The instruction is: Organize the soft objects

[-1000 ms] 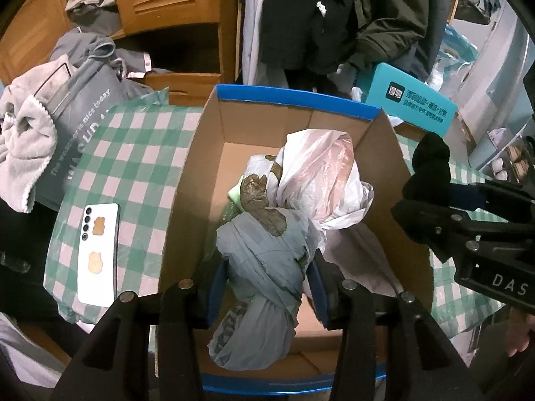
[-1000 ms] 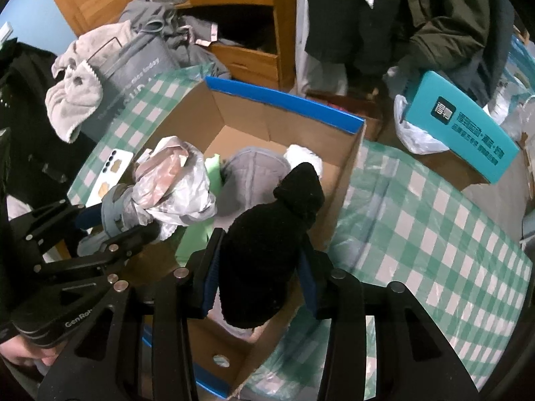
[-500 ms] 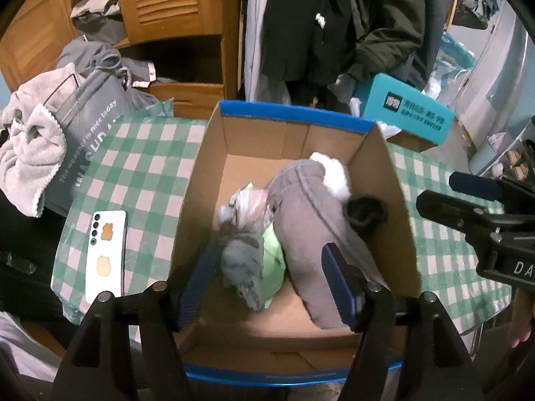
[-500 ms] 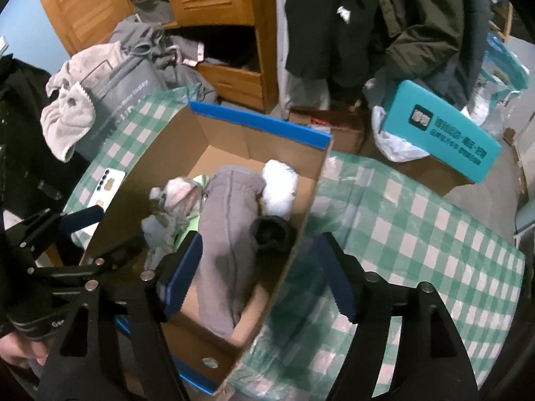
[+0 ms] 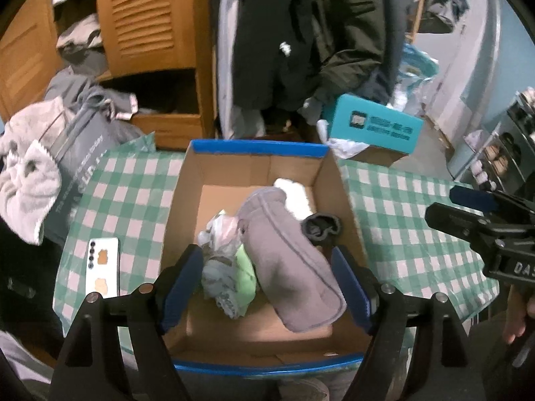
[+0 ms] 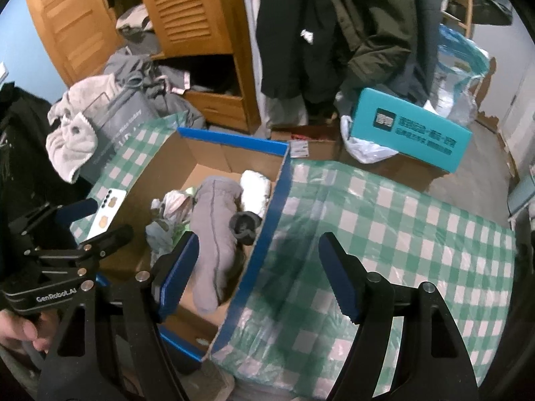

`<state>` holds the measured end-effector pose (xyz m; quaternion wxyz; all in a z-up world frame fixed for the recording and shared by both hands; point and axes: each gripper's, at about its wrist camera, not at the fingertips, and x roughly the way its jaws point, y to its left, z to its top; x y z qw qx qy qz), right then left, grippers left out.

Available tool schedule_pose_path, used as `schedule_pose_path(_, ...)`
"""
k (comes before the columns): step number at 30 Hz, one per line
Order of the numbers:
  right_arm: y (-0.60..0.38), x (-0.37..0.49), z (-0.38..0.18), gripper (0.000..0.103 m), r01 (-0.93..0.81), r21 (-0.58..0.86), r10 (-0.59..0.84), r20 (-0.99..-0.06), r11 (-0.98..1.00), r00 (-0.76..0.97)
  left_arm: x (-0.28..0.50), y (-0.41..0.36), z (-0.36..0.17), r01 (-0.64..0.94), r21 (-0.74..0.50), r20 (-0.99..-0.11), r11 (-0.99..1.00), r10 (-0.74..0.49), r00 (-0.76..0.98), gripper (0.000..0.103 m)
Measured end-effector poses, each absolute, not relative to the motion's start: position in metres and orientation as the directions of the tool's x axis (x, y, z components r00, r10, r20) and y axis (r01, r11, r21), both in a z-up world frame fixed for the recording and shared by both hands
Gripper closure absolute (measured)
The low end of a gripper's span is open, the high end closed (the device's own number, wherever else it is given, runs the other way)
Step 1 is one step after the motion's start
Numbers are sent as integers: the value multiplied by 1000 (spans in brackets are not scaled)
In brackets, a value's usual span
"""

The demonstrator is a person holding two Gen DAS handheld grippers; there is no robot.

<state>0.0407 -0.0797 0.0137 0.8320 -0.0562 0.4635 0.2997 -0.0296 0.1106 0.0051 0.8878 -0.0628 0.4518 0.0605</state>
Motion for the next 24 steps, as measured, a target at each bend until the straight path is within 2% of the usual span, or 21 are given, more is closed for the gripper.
schedule_pose_path(13,-112,29,28,28,-542,197,475,-764,817,438,-34,95,25,-152,-14,-784,988,83,615,22)
schedule_pose_path(24,-131,38,21,28,-501,206,458,-763,841,455,-25,80,18,-134,12,-812,991,88,577,22)
